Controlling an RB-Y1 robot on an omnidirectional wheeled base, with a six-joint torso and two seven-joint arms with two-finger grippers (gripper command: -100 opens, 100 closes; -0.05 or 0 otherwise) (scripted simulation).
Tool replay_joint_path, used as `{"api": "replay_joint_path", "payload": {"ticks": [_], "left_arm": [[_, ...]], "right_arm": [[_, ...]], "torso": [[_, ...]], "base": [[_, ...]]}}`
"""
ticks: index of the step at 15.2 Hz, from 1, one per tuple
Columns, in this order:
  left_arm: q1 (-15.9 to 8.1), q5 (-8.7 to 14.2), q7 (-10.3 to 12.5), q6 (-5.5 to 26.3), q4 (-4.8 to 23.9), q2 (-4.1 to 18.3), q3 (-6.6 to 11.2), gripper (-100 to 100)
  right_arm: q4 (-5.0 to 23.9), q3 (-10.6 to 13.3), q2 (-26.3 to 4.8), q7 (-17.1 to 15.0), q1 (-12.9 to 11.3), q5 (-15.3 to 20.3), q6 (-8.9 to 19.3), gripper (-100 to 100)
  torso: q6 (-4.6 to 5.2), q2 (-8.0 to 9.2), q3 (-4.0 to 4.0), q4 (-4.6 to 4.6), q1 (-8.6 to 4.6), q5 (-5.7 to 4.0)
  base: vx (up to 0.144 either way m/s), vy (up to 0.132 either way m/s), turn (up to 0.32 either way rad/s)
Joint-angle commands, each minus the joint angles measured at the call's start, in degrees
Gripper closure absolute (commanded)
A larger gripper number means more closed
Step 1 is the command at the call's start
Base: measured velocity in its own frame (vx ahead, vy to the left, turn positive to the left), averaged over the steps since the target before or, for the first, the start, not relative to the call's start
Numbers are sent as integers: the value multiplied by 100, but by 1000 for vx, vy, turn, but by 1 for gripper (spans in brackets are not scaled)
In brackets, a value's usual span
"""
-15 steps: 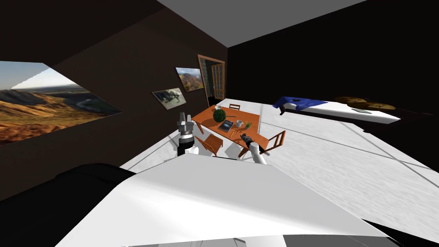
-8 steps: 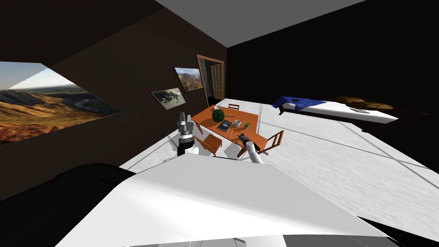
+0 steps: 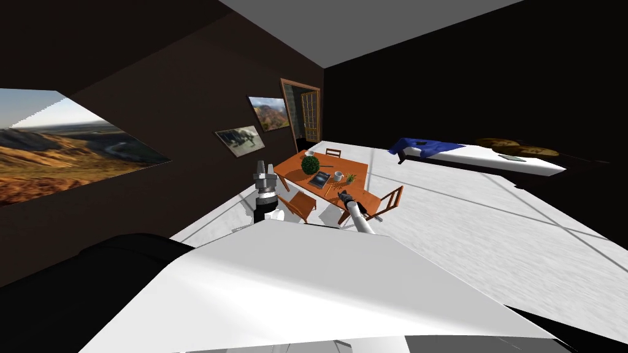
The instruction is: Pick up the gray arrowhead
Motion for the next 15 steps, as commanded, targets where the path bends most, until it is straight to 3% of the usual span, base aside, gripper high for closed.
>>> {"api": "replay_joint_path", "payload": {"ticks": [1, 2, 3, 5, 6, 8, 9, 12, 13, 15], "left_arm": [[0, 0, 0, 0, 0, 0, 0, 0], [0, 0, 0, 0, 0, 0, 0, 0], [0, 0, 0, 0, 0, 0, 0, 0], [0, 0, 0, 0, 0, 0, 0, 0], [0, 0, 0, 0, 0, 0, 0, 0], [0, 0, 0, 0, 0, 0, 0, 0], [0, 0, 0, 0, 0, 0, 1, 0], [1, 0, 0, 0, 0, 1, 1, 0], [1, 0, 0, 0, 0, 0, 1, 0], [0, 0, 0, 0, 0, 0, 0, 0]], "right_arm": [[94, 124, 89, -279, -65, 277, -144, -100], [94, 124, 89, -279, -65, 277, -144, -100], [205, 280, 151, -480, -136, 422, -316, -100], [205, 280, 151, -527, -136, 472, -316, -100], [315, 436, 213, -726, -206, 666, -487, -100], [315, 436, 213, -775, -206, 666, -487, -100], [426, 582, 276, -949, -276, 860, -659, -100], [408, 522, 270, -922, -272, 855, -614, -100], [414, 532, 271, -954, -277, 857, -631, 100], [410, 542, 284, -955, -283, 858, -626, 100]], "torso": [[0, 0, 0, 0, 0, 0], [0, 2, 1, 0, -1, 0], [0, 2, 1, 0, -6, -1], [0, 3, 2, 1, -4, -1], [0, 3, 1, 1, -2, 0], [0, 1, 0, 0, -11, -2], [1, 1, 0, 0, -15, -3], [2, -17, -9, -2, -26, -5], [1, -17, -10, -3, -16, -4], [10, -10, -7, -5, -2, 4]], "base": [[-4, -37, -17], [-3, -55, -11], [-8, -55, -33], [-2, -34, -10], [5, -49, 9], [2, -73, -27], [8, -85, -93], [48, -82, -92], [15, -19, 3], [5, -5, 14]]}}
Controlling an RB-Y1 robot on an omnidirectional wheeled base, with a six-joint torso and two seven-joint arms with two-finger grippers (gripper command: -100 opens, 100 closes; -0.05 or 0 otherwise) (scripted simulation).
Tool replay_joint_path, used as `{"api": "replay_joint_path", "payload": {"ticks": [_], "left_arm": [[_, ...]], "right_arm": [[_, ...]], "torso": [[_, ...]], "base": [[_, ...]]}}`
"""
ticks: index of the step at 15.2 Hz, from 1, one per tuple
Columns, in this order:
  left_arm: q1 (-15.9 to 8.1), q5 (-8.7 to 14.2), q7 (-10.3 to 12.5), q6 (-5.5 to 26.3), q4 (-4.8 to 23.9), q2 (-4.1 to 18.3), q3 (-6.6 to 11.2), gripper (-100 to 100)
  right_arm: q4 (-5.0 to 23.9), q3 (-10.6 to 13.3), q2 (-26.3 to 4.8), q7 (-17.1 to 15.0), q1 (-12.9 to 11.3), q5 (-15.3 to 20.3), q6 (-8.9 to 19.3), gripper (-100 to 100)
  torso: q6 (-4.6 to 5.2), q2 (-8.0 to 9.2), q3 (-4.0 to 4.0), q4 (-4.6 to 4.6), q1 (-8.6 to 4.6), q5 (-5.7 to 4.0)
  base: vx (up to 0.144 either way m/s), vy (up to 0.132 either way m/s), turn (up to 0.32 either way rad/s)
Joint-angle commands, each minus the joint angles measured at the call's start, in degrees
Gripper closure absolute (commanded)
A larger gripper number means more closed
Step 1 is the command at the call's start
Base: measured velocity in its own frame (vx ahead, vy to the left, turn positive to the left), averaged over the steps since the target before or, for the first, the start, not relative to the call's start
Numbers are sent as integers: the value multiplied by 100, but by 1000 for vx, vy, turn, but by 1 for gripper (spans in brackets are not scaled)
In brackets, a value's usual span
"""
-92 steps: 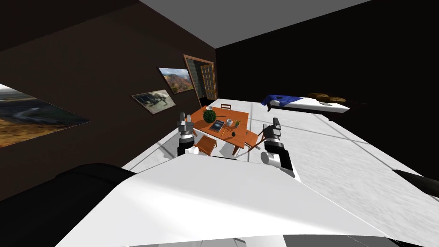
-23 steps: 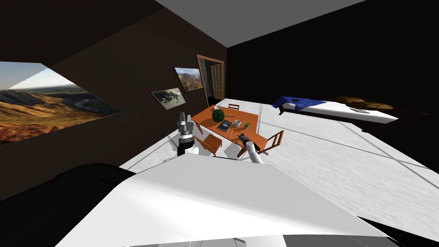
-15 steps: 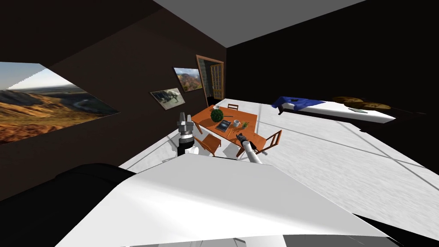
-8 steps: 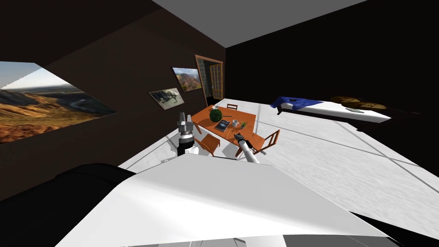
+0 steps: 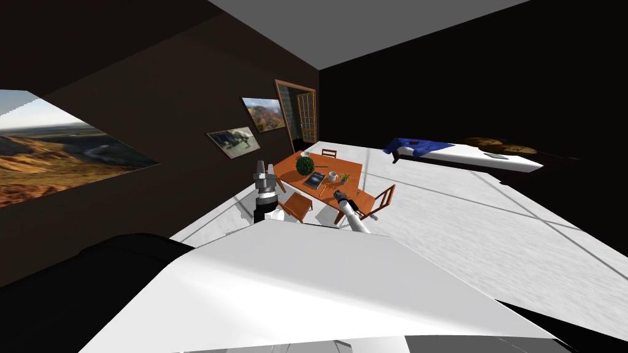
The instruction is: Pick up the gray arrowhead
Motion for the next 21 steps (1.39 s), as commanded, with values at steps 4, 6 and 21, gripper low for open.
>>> {"api": "replay_joint_path", "payload": {"ticks": [4, 6, 21], "left_arm": [[0, 0, 0, 0, 0, 0, 0, 0], [0, 0, 0, 0, 0, 0, 0, 0], [0, 0, 0, 0, 0, -1, 0, 0]], "right_arm": [[-203, -262, -125, 343, 149, -345, 311, 100], [-203, -262, -125, 422, 149, -390, 311, 100], [-241, -764, -448, 894, -128, -672, 1067, 100]], "torso": [[5, -1, -2, -3, 5, 1], [21, 5, -4, -11, -6, 2], [40, -6, -19, -31, -11, 9]], "base": [[-3, 10, -12], [-18, 19, -59], [-15, 17, -50]]}}
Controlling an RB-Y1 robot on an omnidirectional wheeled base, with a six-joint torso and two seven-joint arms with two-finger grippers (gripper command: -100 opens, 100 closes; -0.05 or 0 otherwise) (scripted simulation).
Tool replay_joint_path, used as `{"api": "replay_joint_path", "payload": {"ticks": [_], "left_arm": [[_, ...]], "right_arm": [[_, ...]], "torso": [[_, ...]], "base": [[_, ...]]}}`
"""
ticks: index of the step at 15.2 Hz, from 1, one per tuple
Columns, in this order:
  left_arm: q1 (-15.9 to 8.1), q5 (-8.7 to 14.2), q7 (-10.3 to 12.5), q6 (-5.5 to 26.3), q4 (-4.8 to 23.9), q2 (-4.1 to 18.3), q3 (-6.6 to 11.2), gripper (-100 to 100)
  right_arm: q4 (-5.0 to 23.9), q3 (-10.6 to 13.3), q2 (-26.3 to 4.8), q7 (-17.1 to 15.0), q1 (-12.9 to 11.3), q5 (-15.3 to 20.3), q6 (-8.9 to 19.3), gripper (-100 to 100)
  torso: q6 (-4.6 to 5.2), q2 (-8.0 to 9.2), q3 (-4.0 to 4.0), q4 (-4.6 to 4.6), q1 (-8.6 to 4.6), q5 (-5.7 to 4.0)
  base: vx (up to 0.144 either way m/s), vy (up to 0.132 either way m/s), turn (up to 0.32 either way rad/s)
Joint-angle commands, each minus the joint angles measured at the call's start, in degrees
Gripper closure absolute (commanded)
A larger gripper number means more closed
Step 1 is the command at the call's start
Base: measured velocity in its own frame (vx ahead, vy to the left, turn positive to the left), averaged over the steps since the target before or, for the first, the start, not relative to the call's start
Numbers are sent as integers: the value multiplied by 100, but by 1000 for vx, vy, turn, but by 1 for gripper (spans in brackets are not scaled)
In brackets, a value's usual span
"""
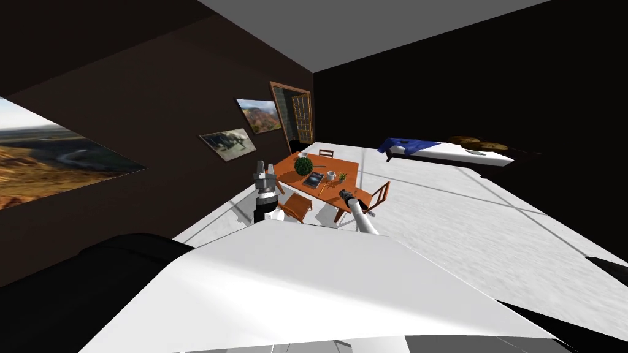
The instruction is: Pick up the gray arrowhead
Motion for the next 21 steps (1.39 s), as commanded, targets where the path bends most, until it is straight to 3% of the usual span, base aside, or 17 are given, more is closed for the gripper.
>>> {"api": "replay_joint_path", "payload": {"ticks": [1, 5, 8, 17, 18, 20, 21], "left_arm": [[0, 0, 0, 0, 0, 0, 0, 0], [0, 0, 0, 0, 0, 0, 0, 0], [0, 0, 0, 0, 0, 0, 0, 0], [0, 0, 0, 0, 0, 1, 0, 0], [0, 0, 0, 0, 0, 1, 0, 0], [0, 0, 0, 0, 0, 0, 0, 0], [0, 0, 0, 0, 0, 0, 0, 0]], "right_arm": [[146, -46, -174, -32, -273, 0, 253, 100], [208, -109, -241, -40, -413, 36, 391, 100], [330, -236, -374, -55, -692, 108, 667, 100], [330, -236, -374, -55, -692, 108, 667, 100], [387, -265, -538, -139, -876, 138, 869, 100], [387, -265, -538, -139, -876, 138, 869, 100], [445, -294, -703, -222, -1060, 165, 1069, 100]], "torso": [[0, 0, 0, 0, 0, 0], [-5, -1, 1, 2, -1, 1], [-6, -11, -5, 0, -9, -1], [-8, -22, -12, -4, -19, -5], [-10, -24, -13, -4, -21, -6], [-1, -13, -5, 0, -10, -1], [-1, -10, -5, -1, -10, -3]], "base": [[-73, 84, -252], [-42, 48, -144], [-30, 34, -103], [-7, 8, -13], [-20, 23, -69], [-35, 41, -122], [-50, 55, -130]]}}
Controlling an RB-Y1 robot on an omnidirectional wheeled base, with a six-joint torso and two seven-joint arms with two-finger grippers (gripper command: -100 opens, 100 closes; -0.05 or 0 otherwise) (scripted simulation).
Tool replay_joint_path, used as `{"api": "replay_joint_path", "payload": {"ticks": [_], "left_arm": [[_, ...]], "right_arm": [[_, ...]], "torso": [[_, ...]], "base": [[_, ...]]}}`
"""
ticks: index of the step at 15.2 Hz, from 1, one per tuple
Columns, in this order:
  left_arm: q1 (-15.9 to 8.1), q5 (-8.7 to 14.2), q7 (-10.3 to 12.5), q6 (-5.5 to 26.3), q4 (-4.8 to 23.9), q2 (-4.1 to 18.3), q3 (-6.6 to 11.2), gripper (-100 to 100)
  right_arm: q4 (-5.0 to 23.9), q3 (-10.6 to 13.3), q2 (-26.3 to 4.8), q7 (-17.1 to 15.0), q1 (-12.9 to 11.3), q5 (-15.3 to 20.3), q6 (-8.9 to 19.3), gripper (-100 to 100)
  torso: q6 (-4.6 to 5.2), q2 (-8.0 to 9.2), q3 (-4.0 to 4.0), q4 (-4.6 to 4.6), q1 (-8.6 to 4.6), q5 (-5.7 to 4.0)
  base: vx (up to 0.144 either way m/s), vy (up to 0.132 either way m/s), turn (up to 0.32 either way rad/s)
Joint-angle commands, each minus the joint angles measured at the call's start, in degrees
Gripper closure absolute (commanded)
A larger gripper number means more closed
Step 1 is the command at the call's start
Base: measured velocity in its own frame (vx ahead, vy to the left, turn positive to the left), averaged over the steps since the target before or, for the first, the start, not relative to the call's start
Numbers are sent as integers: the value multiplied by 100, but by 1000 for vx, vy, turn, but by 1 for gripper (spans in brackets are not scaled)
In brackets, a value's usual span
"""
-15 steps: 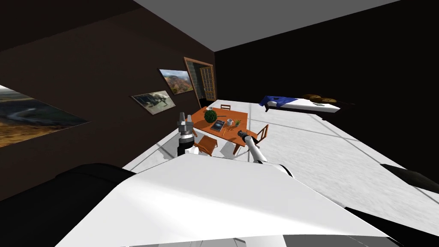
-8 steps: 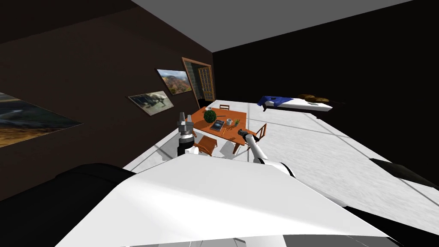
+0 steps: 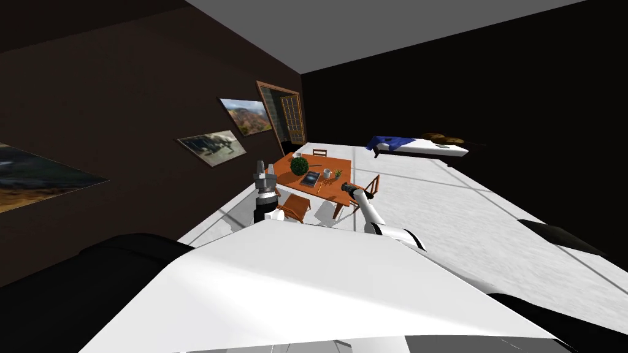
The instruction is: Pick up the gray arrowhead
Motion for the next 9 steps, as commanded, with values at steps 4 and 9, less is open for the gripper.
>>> {"api": "replay_joint_path", "payload": {"ticks": [4, 9], "left_arm": [[0, 0, 0, 0, 0, 0, 0, 0], [0, 0, 0, 0, 0, -1, -1, 0]], "right_arm": [[162, -51, -365, -148, -425, 16, 432, 100], [159, -82, -523, -324, -589, 136, 651, 100]], "torso": [[-5, 10, 6, 2, 11, 0], [-17, 2, 3, 4, 64, 9]], "base": [[-63, 75, -121], [-41, 148, -2]]}}
